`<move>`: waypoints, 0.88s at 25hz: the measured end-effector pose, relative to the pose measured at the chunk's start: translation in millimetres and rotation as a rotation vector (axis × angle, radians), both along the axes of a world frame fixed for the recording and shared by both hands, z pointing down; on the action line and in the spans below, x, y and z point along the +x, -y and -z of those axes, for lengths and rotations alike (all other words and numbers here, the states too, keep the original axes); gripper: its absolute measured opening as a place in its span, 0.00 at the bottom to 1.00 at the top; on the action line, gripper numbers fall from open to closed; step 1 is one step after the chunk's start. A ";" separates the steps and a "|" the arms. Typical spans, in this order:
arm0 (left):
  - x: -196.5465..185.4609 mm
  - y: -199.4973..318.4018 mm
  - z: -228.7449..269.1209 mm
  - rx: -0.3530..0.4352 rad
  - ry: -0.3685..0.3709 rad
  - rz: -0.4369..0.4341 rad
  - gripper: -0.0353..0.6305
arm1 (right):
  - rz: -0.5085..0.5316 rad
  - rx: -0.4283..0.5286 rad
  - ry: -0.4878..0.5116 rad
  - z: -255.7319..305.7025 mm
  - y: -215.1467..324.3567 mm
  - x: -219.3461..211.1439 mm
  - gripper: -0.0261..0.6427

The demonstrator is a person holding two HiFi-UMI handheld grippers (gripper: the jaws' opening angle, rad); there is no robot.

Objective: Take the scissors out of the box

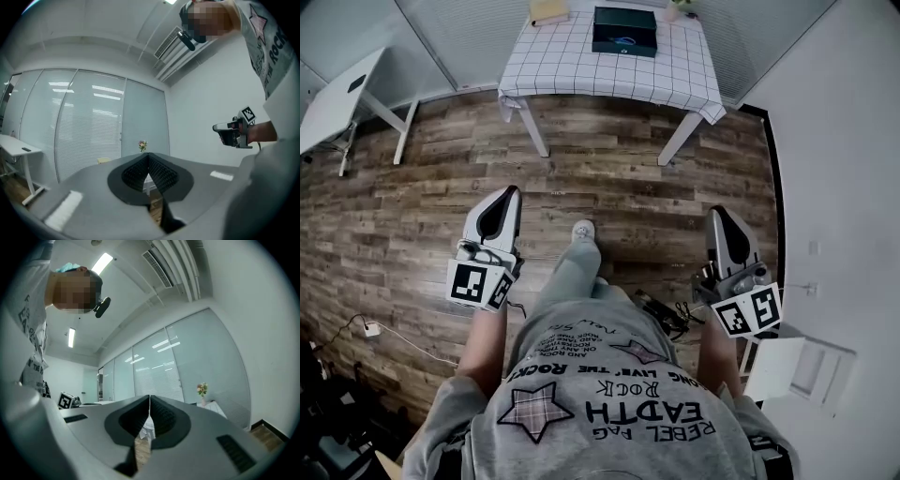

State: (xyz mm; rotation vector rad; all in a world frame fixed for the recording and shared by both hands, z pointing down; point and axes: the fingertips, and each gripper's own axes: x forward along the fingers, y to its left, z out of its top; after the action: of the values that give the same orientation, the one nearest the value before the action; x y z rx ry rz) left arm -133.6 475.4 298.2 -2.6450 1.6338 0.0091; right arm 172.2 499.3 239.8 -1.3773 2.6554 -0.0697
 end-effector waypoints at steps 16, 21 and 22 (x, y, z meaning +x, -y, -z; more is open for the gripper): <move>-14.4 162.8 0.6 -0.006 -0.082 -0.013 0.07 | -0.012 0.016 0.003 15.9 141.8 -14.8 0.06; -10.7 209.2 6.0 0.010 -0.071 -0.051 0.07 | -0.026 0.017 0.025 19.1 181.3 -20.6 0.06; -10.9 216.9 6.0 0.012 -0.069 -0.056 0.07 | -0.027 0.016 0.029 18.4 187.7 -21.7 0.06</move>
State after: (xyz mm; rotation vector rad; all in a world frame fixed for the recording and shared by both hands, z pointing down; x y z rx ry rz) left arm -144.4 258.5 292.2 -2.7097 1.5722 0.1131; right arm 150.5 311.6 221.4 -1.3966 2.6070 -0.0643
